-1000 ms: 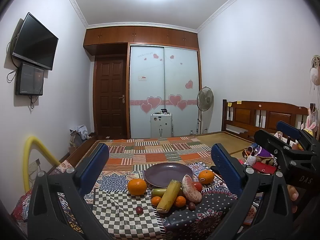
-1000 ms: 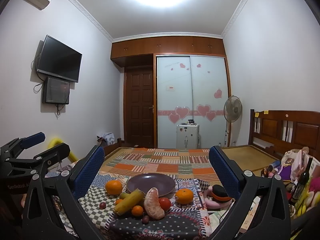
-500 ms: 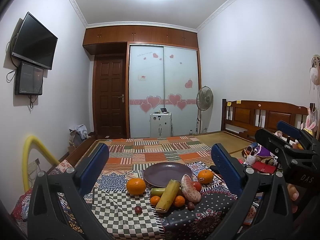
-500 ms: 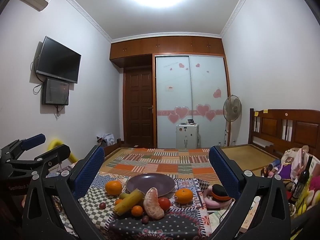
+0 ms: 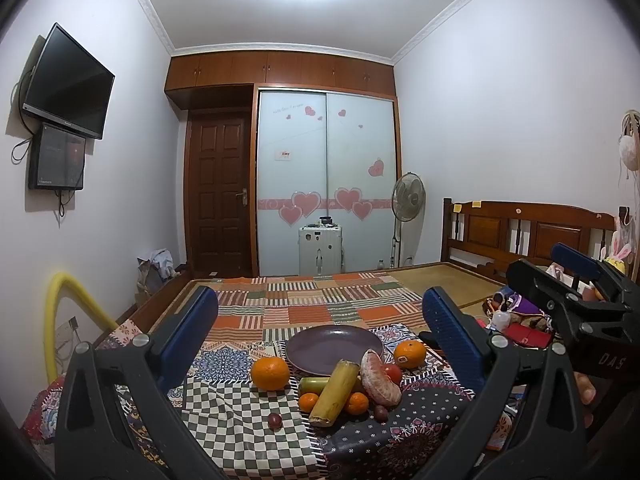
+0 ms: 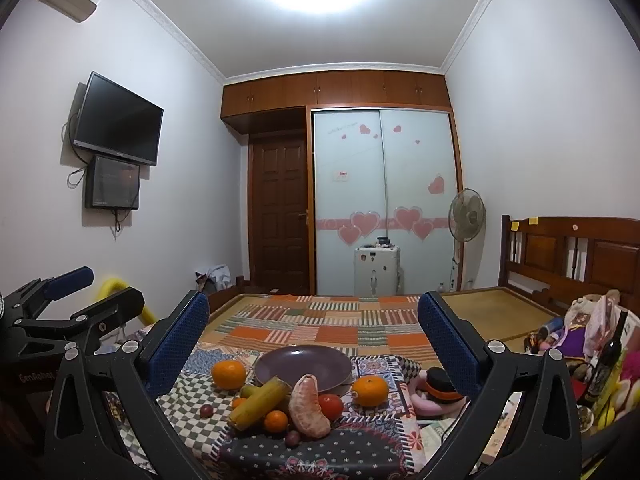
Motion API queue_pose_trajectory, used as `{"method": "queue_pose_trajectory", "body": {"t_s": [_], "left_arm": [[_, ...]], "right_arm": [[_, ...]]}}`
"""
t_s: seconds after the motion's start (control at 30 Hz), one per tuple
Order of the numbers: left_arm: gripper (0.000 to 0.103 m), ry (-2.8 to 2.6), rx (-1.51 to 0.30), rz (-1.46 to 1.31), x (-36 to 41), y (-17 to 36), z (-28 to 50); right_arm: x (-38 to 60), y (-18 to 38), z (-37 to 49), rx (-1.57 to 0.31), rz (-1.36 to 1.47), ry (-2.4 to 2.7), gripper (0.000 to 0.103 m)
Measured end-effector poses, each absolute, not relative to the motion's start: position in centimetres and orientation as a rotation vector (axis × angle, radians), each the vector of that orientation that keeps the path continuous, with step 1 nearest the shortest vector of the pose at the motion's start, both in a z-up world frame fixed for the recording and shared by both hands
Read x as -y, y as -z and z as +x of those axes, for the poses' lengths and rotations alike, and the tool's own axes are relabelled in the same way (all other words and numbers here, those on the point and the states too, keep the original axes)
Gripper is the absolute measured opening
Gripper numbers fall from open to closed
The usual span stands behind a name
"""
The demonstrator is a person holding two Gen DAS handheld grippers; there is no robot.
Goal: Organize fruits
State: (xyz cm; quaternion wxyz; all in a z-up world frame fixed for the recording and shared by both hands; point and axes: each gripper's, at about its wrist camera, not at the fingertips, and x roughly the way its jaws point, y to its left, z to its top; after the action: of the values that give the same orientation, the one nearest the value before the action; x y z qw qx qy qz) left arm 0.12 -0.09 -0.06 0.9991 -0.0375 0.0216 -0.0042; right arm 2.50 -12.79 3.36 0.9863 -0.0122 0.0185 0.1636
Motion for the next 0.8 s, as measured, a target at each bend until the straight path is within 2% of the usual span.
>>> {"method": "queue_pose_trajectory", "body": {"t_s": [0.3, 0.47, 0.5, 0.63, 0.7, 0.8], "left_arm": [[0.103, 0.028, -0.075, -0.08, 0.0, 1.1, 1.5], [0.103, 0.028, -0.098, -0.075, -0.5, 2.4, 3.7], [0.102, 0.027, -0.114, -0.079, -0.7, 2.8, 4.3], [0.087, 0.022, -0.198, -0.084, -1.3, 4.5, 6.7], [0.086, 0.031, -0.242, -0.097, -1.5, 5.4, 7.7], [0.081, 0.038, -0.322, -0.109, -1.6, 6.8, 9.5]], "right_arm": [[12.5, -2.0, 4.0, -0.077, -0.046, -0.316, 0.103], [12.6, 0.1, 6.5, -0.164, -0.067, -0.315, 0.103], [12.6, 0.7, 7.2, -0.184, -0.075, -0.308, 0.103], [12.7, 2.5, 8.9, -0.248, -0.087, -0.315, 0.103], [12.8, 3.1, 9.6, -0.274, -0.086, -0.323, 0.103], [12.8, 4.5, 11.2, -0.332, -0.084, -0.342, 0.098]]}}
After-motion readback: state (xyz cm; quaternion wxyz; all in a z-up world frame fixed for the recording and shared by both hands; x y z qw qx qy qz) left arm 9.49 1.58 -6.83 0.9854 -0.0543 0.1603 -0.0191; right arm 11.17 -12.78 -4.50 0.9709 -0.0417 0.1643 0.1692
